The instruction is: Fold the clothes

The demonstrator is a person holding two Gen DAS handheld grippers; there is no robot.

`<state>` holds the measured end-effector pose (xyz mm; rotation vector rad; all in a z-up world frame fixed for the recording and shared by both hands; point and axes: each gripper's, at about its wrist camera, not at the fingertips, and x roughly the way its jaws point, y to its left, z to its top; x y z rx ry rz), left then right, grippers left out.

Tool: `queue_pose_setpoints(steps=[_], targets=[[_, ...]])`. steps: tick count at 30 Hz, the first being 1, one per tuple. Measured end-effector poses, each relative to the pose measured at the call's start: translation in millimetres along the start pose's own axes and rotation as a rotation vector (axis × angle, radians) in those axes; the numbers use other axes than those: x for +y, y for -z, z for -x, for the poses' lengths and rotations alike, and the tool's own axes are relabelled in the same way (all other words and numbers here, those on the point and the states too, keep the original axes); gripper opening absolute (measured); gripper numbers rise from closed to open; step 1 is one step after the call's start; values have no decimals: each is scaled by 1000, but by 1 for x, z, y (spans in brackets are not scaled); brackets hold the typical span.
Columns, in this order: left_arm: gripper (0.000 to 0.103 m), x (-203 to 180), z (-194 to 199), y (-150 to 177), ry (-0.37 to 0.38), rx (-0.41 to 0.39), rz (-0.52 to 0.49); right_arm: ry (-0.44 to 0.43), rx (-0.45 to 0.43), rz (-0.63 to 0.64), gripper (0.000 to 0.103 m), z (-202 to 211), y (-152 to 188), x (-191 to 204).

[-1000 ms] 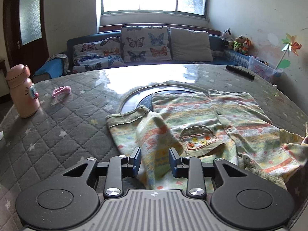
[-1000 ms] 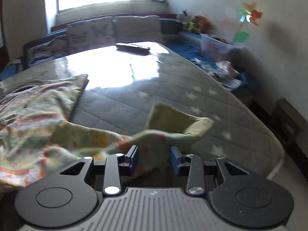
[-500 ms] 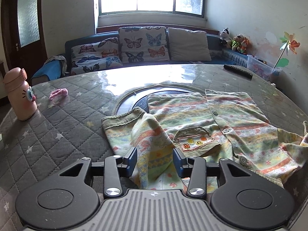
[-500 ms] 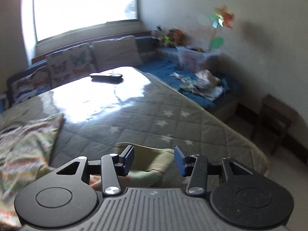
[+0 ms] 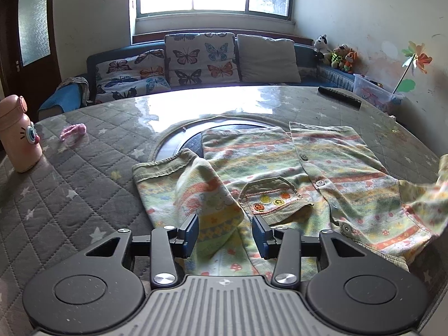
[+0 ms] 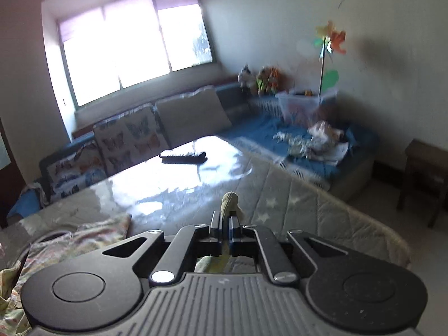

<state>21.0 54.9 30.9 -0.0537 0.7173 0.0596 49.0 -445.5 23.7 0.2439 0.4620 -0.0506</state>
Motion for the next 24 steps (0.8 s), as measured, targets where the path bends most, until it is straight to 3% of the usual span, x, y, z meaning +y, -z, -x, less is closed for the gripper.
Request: queue_pose_setpoints(steps=[2,4,7,10,15,21,24], targets=[[45,0,-2,1,5,4,-3,59,14,-5,6,6,5,-9],[45,-1,-3,2,10,7,-6,135,61,-10,16,6,14,-21],[45,0,-5,2,13,8,-10,209,106,17,16,5,26,-27],[46,2,-4,2,6,8,-5,157,115,42,17,1,25,-18],[47,5,-2,3,-6,7,3,34,215,103,32,-37,32,11],[49,9,-1,3,-21,6,13,61,280,161,35,-72,47,23],[52,19,-1,-2,-53,-8,32,64,270,173,35,-82,48,19]])
